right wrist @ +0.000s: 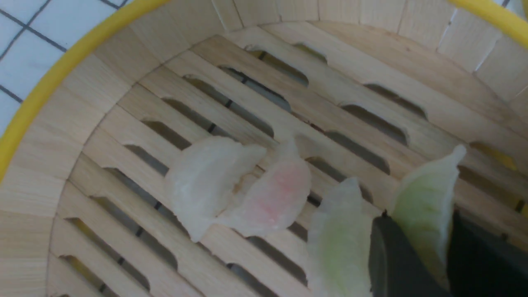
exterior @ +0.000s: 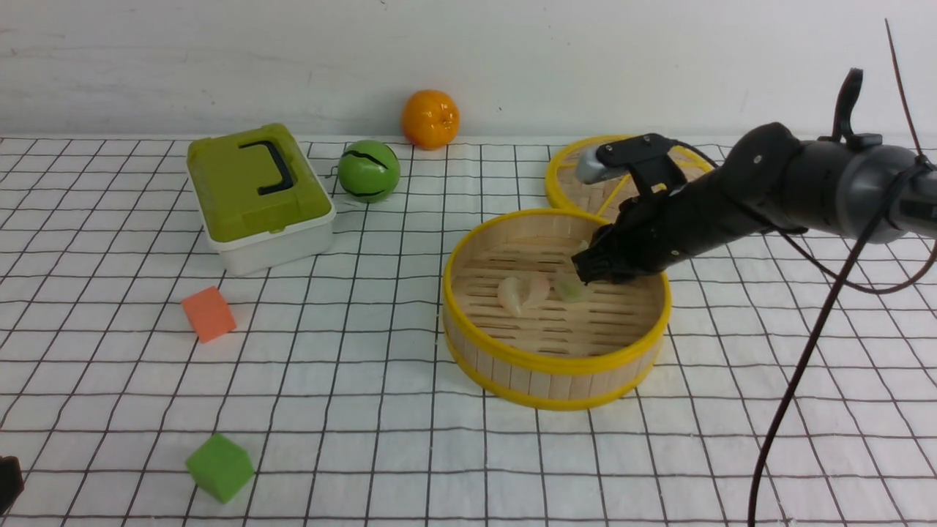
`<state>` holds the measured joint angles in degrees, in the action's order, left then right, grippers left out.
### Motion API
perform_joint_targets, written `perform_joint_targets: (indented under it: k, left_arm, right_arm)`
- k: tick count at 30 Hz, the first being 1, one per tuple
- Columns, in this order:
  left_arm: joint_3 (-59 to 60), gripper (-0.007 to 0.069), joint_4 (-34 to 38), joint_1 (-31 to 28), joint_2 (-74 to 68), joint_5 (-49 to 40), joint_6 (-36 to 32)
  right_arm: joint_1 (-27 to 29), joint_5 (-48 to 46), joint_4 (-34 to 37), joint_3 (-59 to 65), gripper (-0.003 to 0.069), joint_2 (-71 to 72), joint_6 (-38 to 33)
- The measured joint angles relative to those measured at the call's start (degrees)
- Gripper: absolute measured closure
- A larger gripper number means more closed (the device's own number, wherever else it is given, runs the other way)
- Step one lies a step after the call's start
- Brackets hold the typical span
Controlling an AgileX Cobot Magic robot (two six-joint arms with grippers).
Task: Put the dumplings into the steamer on the table with the white tablecloth.
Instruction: 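Place the dumpling in the bamboo steamer basket with the right gripper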
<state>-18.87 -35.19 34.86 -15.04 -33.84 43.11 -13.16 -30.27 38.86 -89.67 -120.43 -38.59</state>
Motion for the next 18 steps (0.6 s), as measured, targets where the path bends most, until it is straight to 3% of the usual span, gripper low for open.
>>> perform_joint_targets:
  k: [18]
  left_arm:
    - [0.0,0.0622,0.0,0.0,0.0,0.0,0.0]
  right_arm:
    - [0.0,-3.5,-2.0,-0.1,0.0521,0.0,3.4]
